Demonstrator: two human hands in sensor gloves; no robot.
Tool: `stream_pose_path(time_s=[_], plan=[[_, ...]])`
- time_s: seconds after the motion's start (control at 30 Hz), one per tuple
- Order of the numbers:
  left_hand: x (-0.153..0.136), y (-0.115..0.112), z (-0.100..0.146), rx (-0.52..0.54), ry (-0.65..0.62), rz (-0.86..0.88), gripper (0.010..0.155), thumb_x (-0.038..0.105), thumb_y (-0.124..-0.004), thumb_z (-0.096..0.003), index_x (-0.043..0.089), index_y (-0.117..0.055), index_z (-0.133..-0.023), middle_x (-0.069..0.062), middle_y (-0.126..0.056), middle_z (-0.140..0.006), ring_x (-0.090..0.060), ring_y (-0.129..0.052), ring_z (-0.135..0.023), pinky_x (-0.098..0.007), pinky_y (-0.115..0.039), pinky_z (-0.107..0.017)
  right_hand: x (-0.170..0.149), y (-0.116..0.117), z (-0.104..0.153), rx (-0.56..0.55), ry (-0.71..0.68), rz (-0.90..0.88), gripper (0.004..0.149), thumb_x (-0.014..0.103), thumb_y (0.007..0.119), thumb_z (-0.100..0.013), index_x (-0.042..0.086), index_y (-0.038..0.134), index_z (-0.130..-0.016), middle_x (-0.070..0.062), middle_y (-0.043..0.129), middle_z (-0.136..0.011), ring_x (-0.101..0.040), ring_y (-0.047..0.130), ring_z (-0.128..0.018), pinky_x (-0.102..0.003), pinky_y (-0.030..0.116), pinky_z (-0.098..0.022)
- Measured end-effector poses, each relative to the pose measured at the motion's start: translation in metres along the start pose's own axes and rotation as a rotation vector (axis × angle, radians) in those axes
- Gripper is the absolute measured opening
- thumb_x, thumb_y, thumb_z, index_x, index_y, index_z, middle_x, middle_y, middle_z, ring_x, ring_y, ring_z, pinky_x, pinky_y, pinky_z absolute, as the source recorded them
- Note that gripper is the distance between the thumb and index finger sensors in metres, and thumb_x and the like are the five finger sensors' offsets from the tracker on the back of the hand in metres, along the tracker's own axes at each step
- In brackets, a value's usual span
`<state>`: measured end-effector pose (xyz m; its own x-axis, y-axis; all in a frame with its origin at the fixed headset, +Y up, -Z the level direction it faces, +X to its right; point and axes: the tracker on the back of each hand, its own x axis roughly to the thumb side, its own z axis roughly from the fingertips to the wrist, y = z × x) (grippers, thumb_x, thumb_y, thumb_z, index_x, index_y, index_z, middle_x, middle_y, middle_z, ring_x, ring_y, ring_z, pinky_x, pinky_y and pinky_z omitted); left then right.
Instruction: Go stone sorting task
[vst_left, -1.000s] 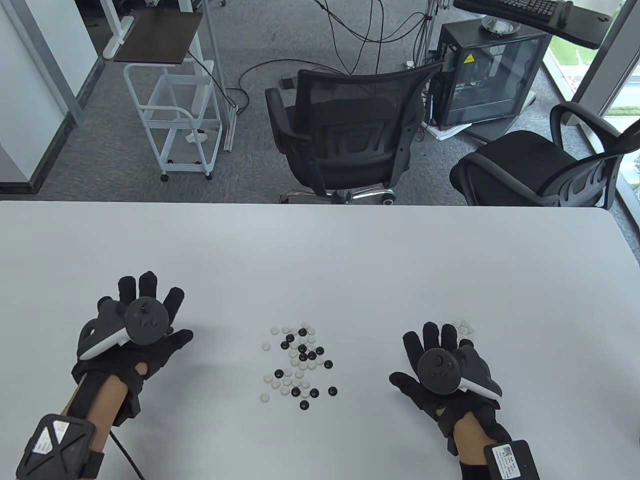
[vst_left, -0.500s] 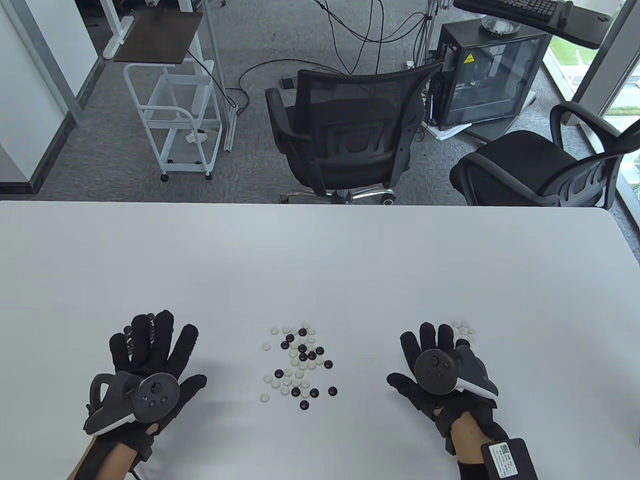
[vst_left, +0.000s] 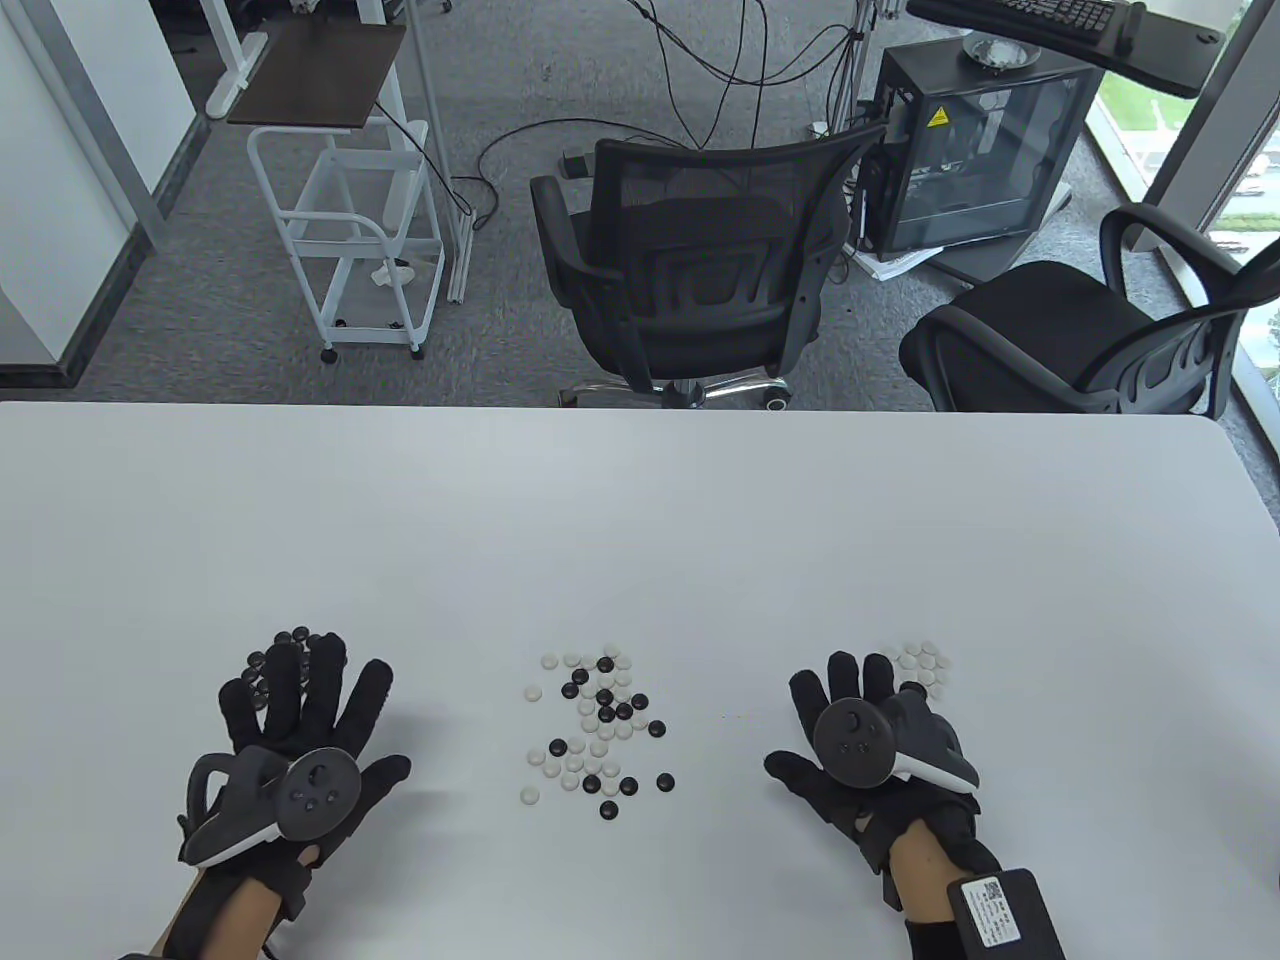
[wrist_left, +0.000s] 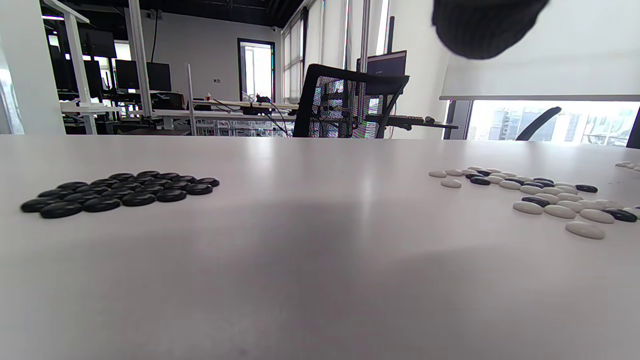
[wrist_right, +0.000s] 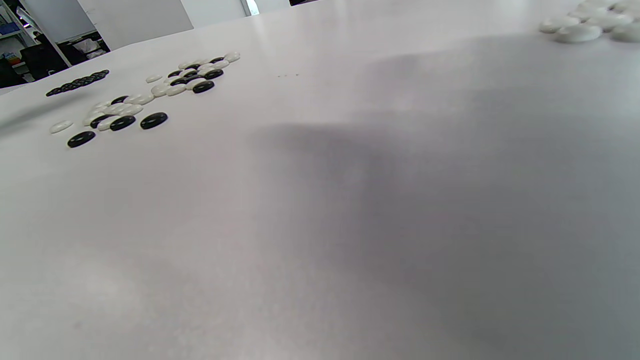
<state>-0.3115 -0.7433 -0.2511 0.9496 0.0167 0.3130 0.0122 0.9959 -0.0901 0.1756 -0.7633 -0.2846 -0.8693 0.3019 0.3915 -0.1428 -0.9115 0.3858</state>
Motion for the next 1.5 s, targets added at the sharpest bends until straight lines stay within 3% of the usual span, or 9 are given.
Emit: stream_pose_path(time_s=[0.2, 0.3, 0.4, 0.6, 0.73, 0.83, 1.0, 1.13, 1.5], plan=[[-0.005, -0.008, -0.002, -0.042, 0.017, 0.044, 0.08, 0.06, -0.053, -0.0583, 0.024, -0.013, -0.118, -0.025, 0.014, -0.115, -0.056, 0.02, -0.094, -0.083, 0.002, -0.052, 0.008, -0.002, -0.002, -0.022, -0.007, 0.016, 0.087, 0.048, 0.051, -0.06, -0.013, 0.019, -0.114, -0.053, 0.0, -0.103, -0.073, -0.009, -0.081, -0.087, 0.003, -0.046], [-0.009, -0.011, -0.003, -0.049, 0.022, 0.066, 0.08, 0.061, -0.053, -0.0581, 0.025, -0.014, -0.118, -0.024, 0.013, -0.115, -0.056, 0.02, -0.094, -0.083, 0.002, -0.052, 0.02, -0.017, -0.001, -0.109, -0.053, -0.012, 0.086, 0.048, 0.052, -0.06, -0.012, 0.023, -0.115, -0.053, 0.001, -0.104, -0.073, -0.008, -0.081, -0.087, 0.003, -0.047], [-0.012, -0.012, -0.003, -0.054, 0.023, 0.087, 0.08, 0.061, -0.053, -0.0582, 0.024, -0.014, -0.119, -0.024, 0.014, -0.115, -0.056, 0.019, -0.094, -0.083, 0.002, -0.052, 0.035, -0.041, -0.004, -0.122, -0.092, -0.013, 0.085, 0.048, 0.051, -0.06, -0.011, 0.029, -0.116, -0.053, 0.003, -0.105, -0.073, -0.006, -0.083, -0.088, 0.005, -0.048], [-0.014, -0.011, -0.002, -0.048, 0.025, 0.112, 0.082, 0.061, -0.053, -0.0582, 0.023, -0.013, -0.119, -0.025, 0.014, -0.114, -0.056, 0.02, -0.094, -0.083, 0.002, -0.051, 0.074, -0.106, -0.036, -0.044, -0.145, -0.055, 0.076, 0.048, 0.053, -0.06, -0.007, 0.063, -0.111, -0.051, 0.015, -0.109, -0.074, -0.001, -0.086, -0.091, 0.01, -0.049], [-0.016, -0.01, -0.001, -0.041, 0.029, 0.134, 0.083, 0.061, -0.053, -0.0583, 0.022, -0.013, -0.119, -0.026, 0.015, -0.114, -0.057, 0.02, -0.093, -0.083, 0.002, -0.051, 0.092, -0.123, -0.07, 0.081, -0.084, -0.04, 0.073, 0.048, 0.052, -0.06, -0.003, 0.068, -0.109, -0.049, 0.016, -0.11, -0.073, 0.0, -0.087, -0.091, 0.011, -0.05], [-0.016, -0.01, 0.0, -0.042, 0.022, 0.15, 0.083, 0.061, -0.053, -0.0583, 0.022, -0.013, -0.119, -0.026, 0.015, -0.114, -0.057, 0.02, -0.093, -0.083, 0.003, -0.051, 0.098, -0.116, -0.103, 0.154, -0.029, -0.047, 0.071, 0.048, 0.053, -0.06, -0.002, 0.068, -0.109, -0.049, 0.017, -0.11, -0.073, 0.001, -0.087, -0.091, 0.011, -0.05], [-0.018, -0.009, 0.001, -0.043, 0.026, 0.157, 0.082, 0.061, -0.053, -0.0583, 0.022, -0.013, -0.119, -0.026, 0.015, -0.114, -0.056, 0.02, -0.093, -0.083, 0.003, -0.05, 0.099, -0.08, -0.149, 0.273, 0.036, -0.059, 0.071, 0.047, 0.052, -0.06, -0.001, 0.067, -0.109, -0.049, 0.014, -0.109, -0.073, -0.001, -0.086, -0.091, 0.011, -0.049], [-0.018, -0.01, 0.002, -0.078, 0.022, 0.157, 0.082, 0.061, -0.053, -0.0584, 0.022, -0.015, -0.119, -0.026, 0.015, -0.114, -0.057, 0.02, -0.094, -0.083, 0.003, -0.05, 0.101, -0.051, -0.176, 0.293, 0.018, -0.075, 0.07, 0.047, 0.051, -0.059, 0.001, 0.064, -0.111, -0.048, 0.005, -0.106, -0.073, -0.005, -0.083, -0.091, 0.01, -0.049], [-0.02, -0.007, 0.004, -0.057, 0.023, 0.176, 0.082, 0.061, -0.052, -0.0584, 0.022, -0.015, -0.12, -0.026, 0.016, -0.114, -0.057, 0.021, -0.093, -0.083, 0.003, -0.05, 0.096, -0.019, -0.199, 0.326, 0.059, -0.11, 0.071, 0.048, 0.05, -0.058, 0.004, 0.051, -0.115, -0.048, 0.003, -0.105, -0.073, -0.006, -0.082, -0.091, 0.01, -0.049]])
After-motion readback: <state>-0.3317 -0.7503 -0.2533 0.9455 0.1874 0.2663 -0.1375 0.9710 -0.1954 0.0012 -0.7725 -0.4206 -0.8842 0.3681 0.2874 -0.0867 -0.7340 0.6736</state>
